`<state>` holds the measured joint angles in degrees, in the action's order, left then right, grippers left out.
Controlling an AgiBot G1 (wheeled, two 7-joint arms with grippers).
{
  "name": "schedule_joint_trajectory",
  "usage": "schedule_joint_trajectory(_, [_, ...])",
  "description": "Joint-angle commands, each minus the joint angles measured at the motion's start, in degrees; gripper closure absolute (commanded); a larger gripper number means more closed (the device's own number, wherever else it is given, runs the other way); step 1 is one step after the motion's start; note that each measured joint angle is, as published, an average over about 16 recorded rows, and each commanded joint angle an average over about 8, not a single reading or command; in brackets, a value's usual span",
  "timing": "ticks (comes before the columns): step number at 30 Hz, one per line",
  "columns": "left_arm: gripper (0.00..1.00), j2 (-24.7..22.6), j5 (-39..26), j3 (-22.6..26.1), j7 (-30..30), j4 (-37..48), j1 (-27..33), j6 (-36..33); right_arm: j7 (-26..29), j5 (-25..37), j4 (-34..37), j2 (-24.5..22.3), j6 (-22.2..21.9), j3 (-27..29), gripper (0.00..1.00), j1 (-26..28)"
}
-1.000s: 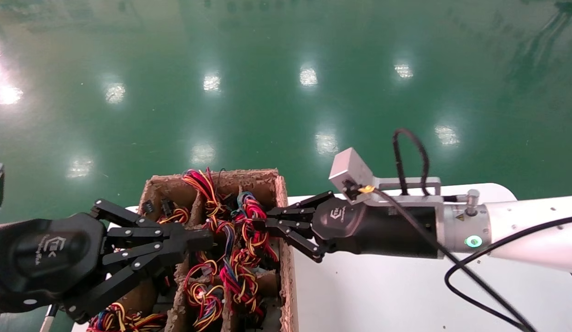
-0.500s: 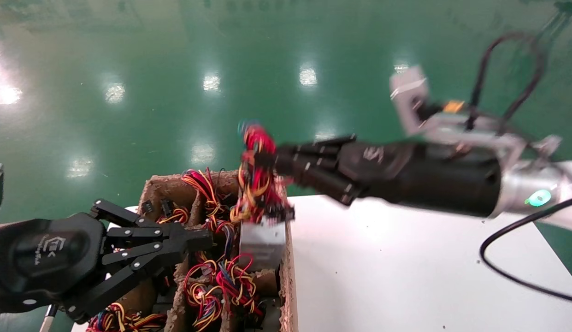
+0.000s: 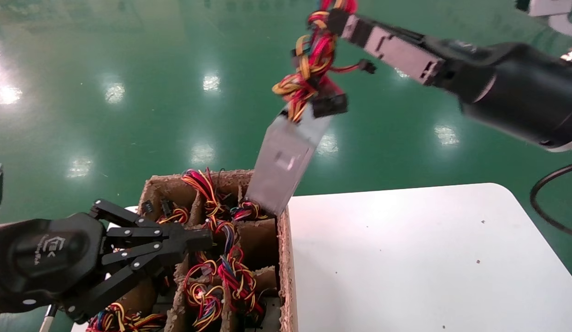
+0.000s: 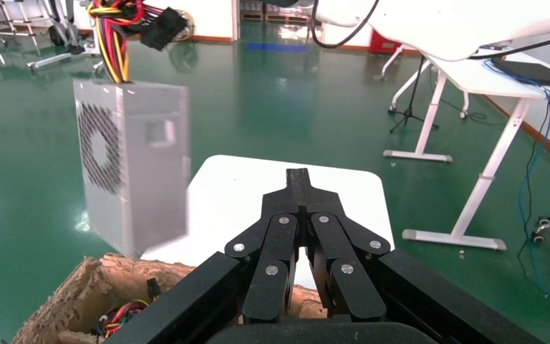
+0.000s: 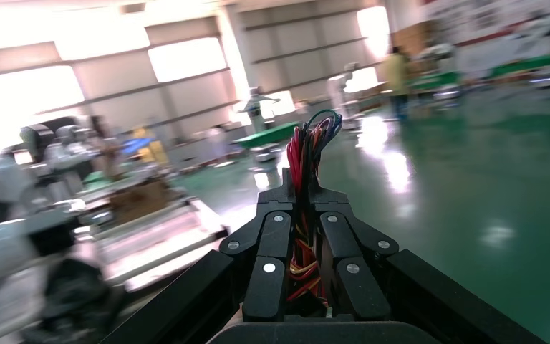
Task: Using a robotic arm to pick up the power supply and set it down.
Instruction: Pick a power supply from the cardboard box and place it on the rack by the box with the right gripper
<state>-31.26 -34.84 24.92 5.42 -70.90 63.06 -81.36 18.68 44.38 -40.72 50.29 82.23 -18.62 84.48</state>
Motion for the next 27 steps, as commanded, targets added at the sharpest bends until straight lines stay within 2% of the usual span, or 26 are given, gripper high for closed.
schedule_joint_trajectory(1, [1.0, 0.0, 0.0, 0.0, 0.0, 0.0, 0.0, 0.0, -0.97, -0.21, 0.96, -0.62, -0.99, 0.73, 1.0, 0.22])
schedule_joint_trajectory(8, [1.0, 0.0, 0.0, 0.0, 0.0, 0.0, 0.0, 0.0, -4.9, 1.74, 5.58, -5.34, -5.17, 1.97, 1.0, -0.58])
schedule_joint_trajectory(17, [1.0, 0.0, 0.0, 0.0, 0.0, 0.0, 0.0, 0.0, -10.41, 7.92, 13.12, -10.96, -12.24, 0.93, 1.0, -0.71])
schedule_joint_trajectory(22, [1.0, 0.0, 0.0, 0.0, 0.0, 0.0, 0.0, 0.0, -11.82, 11.63, 17.9, -12.2, -16.01, -0.63, 1.0, -0.49])
schedule_joint_trajectory(27, [1.0, 0.0, 0.0, 0.0, 0.0, 0.0, 0.0, 0.0, -12.26, 15.21, 23.28, -11.38, -20.28, -2.57, 1.0, 0.25])
